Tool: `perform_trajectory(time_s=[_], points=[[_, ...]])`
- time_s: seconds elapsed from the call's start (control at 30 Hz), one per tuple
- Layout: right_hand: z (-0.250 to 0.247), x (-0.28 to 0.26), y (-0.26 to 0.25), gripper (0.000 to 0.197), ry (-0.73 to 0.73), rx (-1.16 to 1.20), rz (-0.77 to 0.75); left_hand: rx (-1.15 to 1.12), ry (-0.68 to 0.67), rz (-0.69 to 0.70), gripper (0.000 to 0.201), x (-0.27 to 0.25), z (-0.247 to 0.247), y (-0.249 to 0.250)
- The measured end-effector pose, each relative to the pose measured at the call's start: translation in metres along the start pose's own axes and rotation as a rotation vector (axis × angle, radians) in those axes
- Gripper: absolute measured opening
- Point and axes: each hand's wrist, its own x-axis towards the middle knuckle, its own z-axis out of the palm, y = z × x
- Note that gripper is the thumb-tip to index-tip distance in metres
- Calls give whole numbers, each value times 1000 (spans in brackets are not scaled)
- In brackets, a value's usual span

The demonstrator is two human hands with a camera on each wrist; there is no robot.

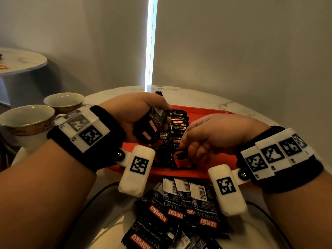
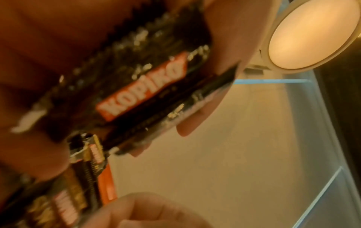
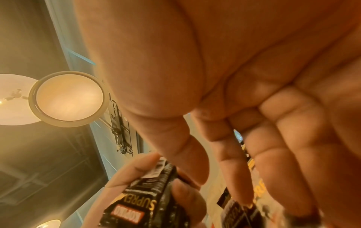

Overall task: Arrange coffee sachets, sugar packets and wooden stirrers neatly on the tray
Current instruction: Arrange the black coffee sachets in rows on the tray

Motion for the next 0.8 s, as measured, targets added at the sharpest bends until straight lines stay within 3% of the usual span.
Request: perform_trajectory(time_s=[0.27, 0.8], points=[[3, 3, 0, 26, -29, 36, 24, 48, 29, -17, 33, 12, -1, -7], [-2, 6, 5, 30, -12, 33, 23, 62, 69, -3, 24, 10, -2, -4]])
